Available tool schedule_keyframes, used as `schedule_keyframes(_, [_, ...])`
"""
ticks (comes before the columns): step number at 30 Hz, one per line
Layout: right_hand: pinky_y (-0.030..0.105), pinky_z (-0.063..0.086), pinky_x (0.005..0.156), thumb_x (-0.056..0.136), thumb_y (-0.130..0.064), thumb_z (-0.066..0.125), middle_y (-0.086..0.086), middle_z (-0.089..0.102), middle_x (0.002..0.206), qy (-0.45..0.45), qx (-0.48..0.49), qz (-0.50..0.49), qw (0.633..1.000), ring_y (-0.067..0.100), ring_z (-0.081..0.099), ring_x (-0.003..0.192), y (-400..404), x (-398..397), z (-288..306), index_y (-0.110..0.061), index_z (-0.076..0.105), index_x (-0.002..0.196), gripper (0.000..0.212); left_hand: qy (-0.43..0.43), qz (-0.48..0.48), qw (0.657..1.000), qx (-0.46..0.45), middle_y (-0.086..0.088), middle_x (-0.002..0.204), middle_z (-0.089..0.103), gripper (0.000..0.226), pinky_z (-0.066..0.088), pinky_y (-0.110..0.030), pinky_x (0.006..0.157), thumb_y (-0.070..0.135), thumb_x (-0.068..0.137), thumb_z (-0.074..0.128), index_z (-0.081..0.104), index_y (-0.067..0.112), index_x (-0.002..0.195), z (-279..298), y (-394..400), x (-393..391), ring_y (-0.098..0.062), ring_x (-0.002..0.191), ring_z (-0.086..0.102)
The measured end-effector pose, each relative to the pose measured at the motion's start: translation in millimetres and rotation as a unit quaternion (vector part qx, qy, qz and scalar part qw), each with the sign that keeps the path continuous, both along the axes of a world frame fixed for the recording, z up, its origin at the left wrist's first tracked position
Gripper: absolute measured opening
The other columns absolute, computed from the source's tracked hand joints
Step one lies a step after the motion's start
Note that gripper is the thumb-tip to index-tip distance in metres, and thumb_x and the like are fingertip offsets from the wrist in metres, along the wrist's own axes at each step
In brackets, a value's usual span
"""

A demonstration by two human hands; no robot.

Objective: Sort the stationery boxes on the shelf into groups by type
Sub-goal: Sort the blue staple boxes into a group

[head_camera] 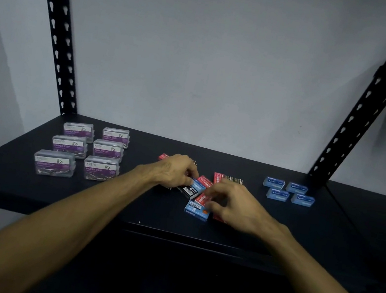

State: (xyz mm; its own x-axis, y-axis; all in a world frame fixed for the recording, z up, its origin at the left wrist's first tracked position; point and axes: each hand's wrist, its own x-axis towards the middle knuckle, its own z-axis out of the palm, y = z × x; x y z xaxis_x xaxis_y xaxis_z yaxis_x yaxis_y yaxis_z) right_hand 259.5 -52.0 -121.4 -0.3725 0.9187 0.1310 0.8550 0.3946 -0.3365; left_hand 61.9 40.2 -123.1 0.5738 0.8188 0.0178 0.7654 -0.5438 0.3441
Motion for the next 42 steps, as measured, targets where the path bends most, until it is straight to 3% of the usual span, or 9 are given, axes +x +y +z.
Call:
schedule_keyframes(6, [0.03, 0.052, 0.08, 0.079, -0.046, 0.074, -0.013, 0.06, 0.1, -0.012, -0.05, 0.015, 0.999, 0.004, 0.058, 0.088, -4.4, -4.9, -3.9, -0.029, 0.071, 0.101, 0.028, 0.034, -0.011, 0.999, -0.016, 0.002, 0.114, 0.056, 0.031, 0.041, -0.025, 0.083, 0.025, 0.097, 0.06, 0.064, 0.014, 0.125, 2.1, 4.0, 1.3, -0.011, 0.097, 0.052])
schedule_keyframes(12, [0.025, 0.05, 0.071, 0.079, -0.042, 0.078, -0.011, 0.065, 0.096, -0.013, -0.066, 0.015, 0.998, 0.005, 0.059, 0.083, -8.3, -7.6, -1.2, -0.028, 0.068, 0.102, 0.029, 0.029, -0.002, 0.998, -0.046, 0.009, 0.098, 0.057, 0.018, 0.04, -0.021, 0.064, 0.034, 0.089, 0.069, 0.065, 0.022, 0.102, 1.7, 12.8, -3.8, -0.006, 0.082, 0.054])
schedule_keyframes(19, [0.019, 0.047, 0.067, 0.082, -0.038, 0.075, -0.01, 0.066, 0.094, -0.012, -0.075, 0.014, 0.997, 0.006, 0.06, 0.082, -10.5, -8.1, -0.9, -0.025, 0.07, 0.107, 0.028, -0.038, 0.008, 0.999, -0.023, 0.009, 0.09, 0.06, 0.021, 0.051, -0.03, 0.069, 0.029, 0.081, 0.078, 0.058, 0.025, 0.083, -2.0, 9.3, -6.1, -0.008, 0.078, 0.056])
schedule_keyframes(21, [0.018, 0.047, 0.066, 0.082, -0.037, 0.075, -0.011, 0.066, 0.092, 0.001, -0.085, 0.009, 0.996, 0.006, 0.061, 0.081, -10.3, -6.8, -1.5, -0.026, 0.071, 0.106, 0.027, -0.056, 0.006, 0.998, -0.018, 0.009, 0.086, 0.061, 0.019, 0.05, -0.027, 0.066, 0.023, 0.082, 0.078, 0.059, 0.021, 0.082, -3.5, 7.8, -5.2, -0.008, 0.075, 0.057])
schedule_keyframes(25, [0.015, 0.048, 0.068, 0.085, -0.035, 0.073, -0.01, 0.069, 0.09, 0.035, -0.124, 0.006, 0.992, 0.005, 0.063, 0.082, -9.4, -3.5, -0.8, -0.026, 0.073, 0.107, 0.023, -0.078, -0.003, 0.996, -0.034, 0.004, 0.102, 0.062, 0.018, 0.049, -0.019, 0.067, 0.014, 0.088, 0.071, 0.06, 0.019, 0.1, -6.7, 7.7, -4.2, -0.009, 0.087, 0.06])
schedule_keyframes(29, [0.025, 0.051, 0.087, 0.09, -0.031, 0.067, -0.015, 0.069, 0.102, 0.063, -0.143, -0.003, 0.988, 0.001, 0.062, 0.093, -5.9, -1.5, -1.6, -0.028, 0.076, 0.101, 0.014, -0.072, -0.007, 0.996, -0.06, 0.003, 0.108, 0.065, 0.025, 0.052, -0.021, 0.071, 0.016, 0.091, 0.069, 0.061, 0.021, 0.114, -4.6, 9.9, -4.0, -0.011, 0.098, 0.063])
schedule_keyframes(34, [0.025, 0.051, 0.079, 0.099, -0.025, 0.056, -0.013, 0.069, 0.09, 0.077, -0.139, -0.021, 0.987, 0.002, 0.062, 0.081, -4.8, -2.1, -1.4, -0.028, 0.072, 0.098, 0.016, -0.045, -0.005, 0.997, -0.067, 0.003, 0.111, 0.067, 0.026, 0.057, -0.033, 0.082, 0.014, 0.092, 0.067, 0.062, 0.023, 0.115, -1.6, 11.7, -2.6, -0.012, 0.098, 0.064])
schedule_keyframes(39, [0.025, 0.052, 0.078, 0.1, -0.026, 0.054, -0.01, 0.071, 0.093, 0.091, -0.128, -0.023, 0.987, 0.004, 0.064, 0.086, -6.7, -3.0, 0.2, -0.03, 0.071, 0.102, 0.017, -0.042, -0.01, 0.998, -0.054, 0.002, 0.108, 0.068, 0.027, 0.054, -0.03, 0.082, 0.015, 0.089, 0.07, 0.065, 0.021, 0.115, -2.6, 12.6, -2.5, -0.009, 0.09, 0.063])
schedule_keyframes(42, [0.019, 0.046, 0.073, 0.099, -0.03, 0.057, -0.013, 0.069, 0.092, 0.096, -0.126, -0.022, 0.987, 0.003, 0.063, 0.084, -7.2, -3.8, 1.5, -0.028, 0.07, 0.107, 0.015, -0.04, -0.008, 0.998, -0.051, 0.002, 0.11, 0.068, 0.027, 0.054, -0.032, 0.086, 0.018, 0.089, 0.07, 0.067, 0.019, 0.116, -3.9, 13.5, -1.6, -0.012, 0.096, 0.063])
